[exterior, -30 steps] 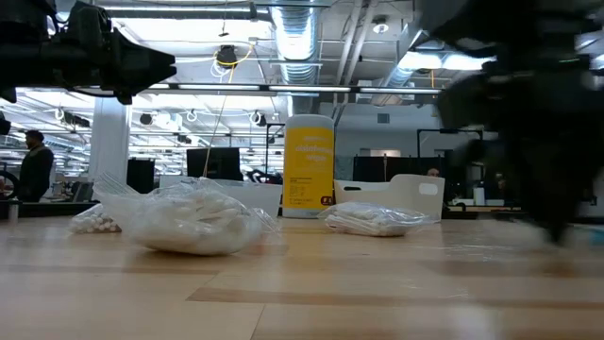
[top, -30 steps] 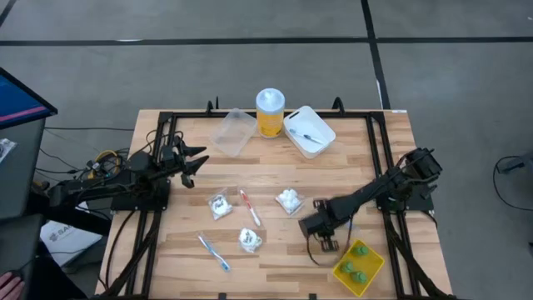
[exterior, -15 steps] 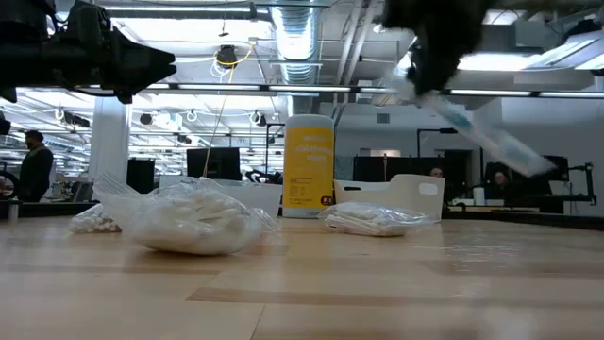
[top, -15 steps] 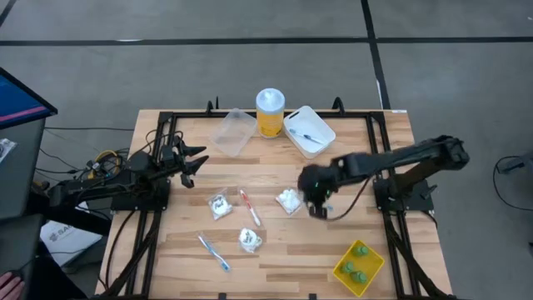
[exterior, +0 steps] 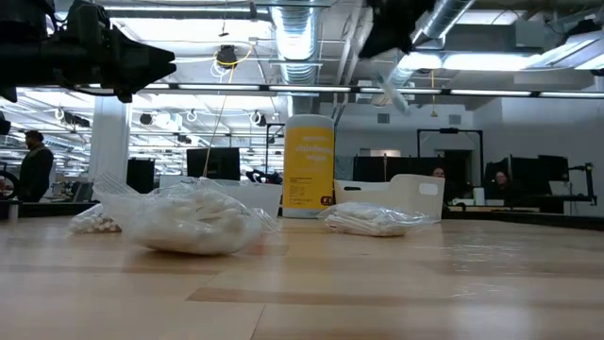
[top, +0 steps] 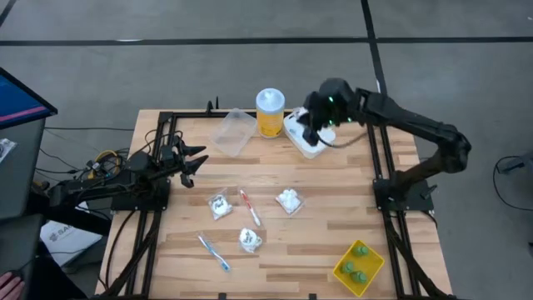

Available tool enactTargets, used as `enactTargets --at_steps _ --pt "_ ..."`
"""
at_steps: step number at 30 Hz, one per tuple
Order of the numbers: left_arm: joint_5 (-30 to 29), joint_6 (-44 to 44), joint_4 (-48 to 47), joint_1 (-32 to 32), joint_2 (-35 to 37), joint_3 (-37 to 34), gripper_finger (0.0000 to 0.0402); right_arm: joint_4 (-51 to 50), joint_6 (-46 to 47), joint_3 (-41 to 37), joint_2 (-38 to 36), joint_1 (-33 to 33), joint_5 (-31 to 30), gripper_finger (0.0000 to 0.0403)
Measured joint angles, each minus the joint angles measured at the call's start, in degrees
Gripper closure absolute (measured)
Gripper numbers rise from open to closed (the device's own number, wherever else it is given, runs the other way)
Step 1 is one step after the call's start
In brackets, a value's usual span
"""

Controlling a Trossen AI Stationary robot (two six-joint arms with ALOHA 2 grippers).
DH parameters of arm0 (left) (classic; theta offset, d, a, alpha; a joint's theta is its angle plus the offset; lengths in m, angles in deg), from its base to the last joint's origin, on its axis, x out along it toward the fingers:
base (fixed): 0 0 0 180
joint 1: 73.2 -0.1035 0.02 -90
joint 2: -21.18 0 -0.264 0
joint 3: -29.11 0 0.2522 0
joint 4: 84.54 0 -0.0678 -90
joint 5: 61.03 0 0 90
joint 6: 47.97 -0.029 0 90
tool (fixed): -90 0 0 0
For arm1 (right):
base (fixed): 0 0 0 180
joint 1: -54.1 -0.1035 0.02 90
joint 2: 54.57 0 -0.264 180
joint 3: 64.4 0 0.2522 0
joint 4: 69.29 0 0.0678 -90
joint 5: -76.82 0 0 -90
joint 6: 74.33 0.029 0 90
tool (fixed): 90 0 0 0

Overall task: Pick & Place Travel size toiletries
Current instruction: Put the right blue toothbrush into the white bin, then put the orange toothbrush into the white bin

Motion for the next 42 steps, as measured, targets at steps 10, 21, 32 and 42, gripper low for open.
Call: enactTargets --at_steps 10,21,32,42 --pt "-0.14 0.0 0.16 -0.01 0.0 0.0 0.0247 -0.84 -5.38 0.11 11.84 12.92 1.75 0.0377" --pt "-0.06 -0.01 0.4 0.0 0.0 -0.01 0.0247 -1.18 -5.35 0.07 23.14 13.41 1.67 0.0343" --pt "0.1 0.0 0.4 0.0 0.0 -0.01 0.0247 -3.8 -3.53 0.11 20.64 13.32 0.54 0.0235" --pt "0.06 0.0 0.4 -0.01 0.0 0.0 0.0247 -4.17 15.45 0.15 8.05 3.72 0.4 0.0186"
